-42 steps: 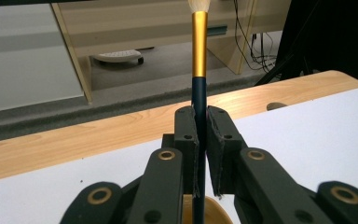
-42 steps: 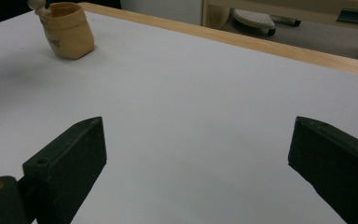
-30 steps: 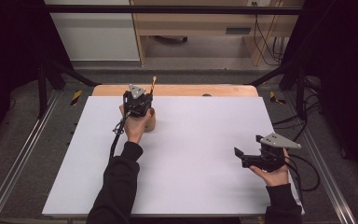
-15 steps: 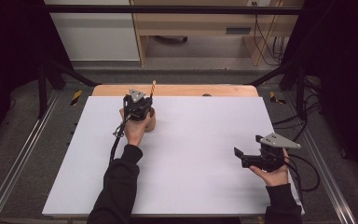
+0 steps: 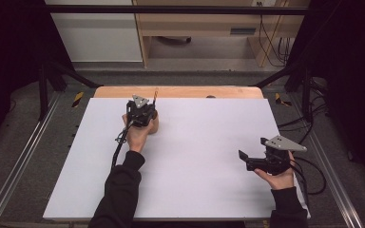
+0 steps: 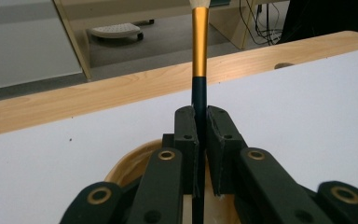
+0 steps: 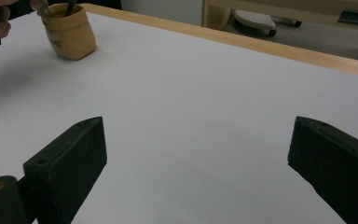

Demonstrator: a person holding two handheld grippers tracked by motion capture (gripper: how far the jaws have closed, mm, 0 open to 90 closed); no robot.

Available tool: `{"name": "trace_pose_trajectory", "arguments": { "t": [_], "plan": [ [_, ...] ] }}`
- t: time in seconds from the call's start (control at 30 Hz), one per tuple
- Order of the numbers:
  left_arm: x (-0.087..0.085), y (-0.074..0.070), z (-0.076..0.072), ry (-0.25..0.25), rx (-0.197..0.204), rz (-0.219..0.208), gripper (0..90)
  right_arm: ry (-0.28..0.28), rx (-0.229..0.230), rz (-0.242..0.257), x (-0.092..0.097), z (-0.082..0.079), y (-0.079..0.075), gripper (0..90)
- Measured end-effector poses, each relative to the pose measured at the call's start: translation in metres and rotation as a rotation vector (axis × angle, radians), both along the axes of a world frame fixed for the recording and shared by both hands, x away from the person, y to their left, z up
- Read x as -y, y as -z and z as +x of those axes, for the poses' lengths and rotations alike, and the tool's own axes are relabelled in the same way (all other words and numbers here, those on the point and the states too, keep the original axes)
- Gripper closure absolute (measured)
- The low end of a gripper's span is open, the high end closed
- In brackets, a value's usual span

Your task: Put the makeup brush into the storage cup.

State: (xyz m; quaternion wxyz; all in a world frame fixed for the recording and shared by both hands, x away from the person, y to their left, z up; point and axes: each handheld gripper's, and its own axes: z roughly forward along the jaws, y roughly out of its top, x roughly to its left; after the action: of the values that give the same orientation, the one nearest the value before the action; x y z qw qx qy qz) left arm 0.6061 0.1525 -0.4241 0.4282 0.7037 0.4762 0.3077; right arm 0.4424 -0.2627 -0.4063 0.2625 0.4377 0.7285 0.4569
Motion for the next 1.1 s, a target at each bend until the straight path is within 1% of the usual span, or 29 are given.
{"name": "trace_pose_trajectory", "arguments": {
  "t": [0.1,0.13,0.2,0.33,0.4,0.5,0.7,0.83,0.87,0.9,0.93,0.97,1.0,1.07,1.1],
  "plan": [
    [0.000,0.000,-0.001,0.003,0.001,-0.001,82.8,0.000,0.000,0.000,0.000,0.000,0.000,4.6],
    [0.002,-0.001,-0.003,0.009,0.002,0.018,82.8,0.001,0.001,-0.001,0.000,0.000,0.000,4.6],
    [0.002,-0.001,-0.004,0.011,0.006,0.025,82.8,0.000,0.000,0.002,0.000,0.000,0.000,4.5],
    [0.001,-0.002,-0.003,0.010,-0.008,0.012,82.4,-0.001,0.000,0.002,0.000,-0.001,0.000,4.4],
    [0.001,-0.001,-0.003,0.011,-0.012,0.014,83.1,0.001,0.001,0.002,0.000,-0.001,-0.001,4.5],
    [0.001,-0.001,-0.003,0.009,-0.020,0.014,81.4,0.001,0.003,0.002,0.000,-0.001,-0.001,4.4],
    [-0.002,-0.005,-0.006,0.012,-0.015,0.010,78.9,0.002,0.002,0.007,0.001,-0.001,-0.001,4.4],
    [-0.006,-0.016,-0.016,0.033,-0.004,-0.016,74.3,0.003,0.006,0.010,0.001,-0.002,-0.002,4.4],
    [-0.007,-0.019,-0.018,0.044,-0.004,-0.013,73.1,0.004,0.007,0.011,0.001,-0.002,-0.002,4.3],
    [-0.007,-0.019,-0.018,0.044,-0.004,-0.013,71.5,0.003,0.006,0.010,0.002,-0.002,-0.002,4.3],
    [-0.008,-0.023,-0.024,0.060,0.001,-0.026,70.2,0.004,0.007,0.012,0.001,-0.002,-0.002,4.3],
    [-0.008,-0.023,-0.024,0.060,0.001,-0.026,68.8,0.004,0.007,0.012,0.001,-0.002,-0.002,4.3],
    [-0.010,-0.027,-0.030,0.087,0.000,-0.036,67.5,0.006,0.007,0.016,0.001,-0.003,-0.003,4.2],
    [-0.011,-0.031,-0.036,0.116,-0.003,-0.043,64.8,0.006,0.006,0.020,0.001,-0.003,-0.003,4.2],
    [-0.011,-0.031,-0.036,0.116,-0.003,-0.043,63.1,0.006,0.006,0.021,0.000,-0.003,-0.003,4.1]
  ]
}}
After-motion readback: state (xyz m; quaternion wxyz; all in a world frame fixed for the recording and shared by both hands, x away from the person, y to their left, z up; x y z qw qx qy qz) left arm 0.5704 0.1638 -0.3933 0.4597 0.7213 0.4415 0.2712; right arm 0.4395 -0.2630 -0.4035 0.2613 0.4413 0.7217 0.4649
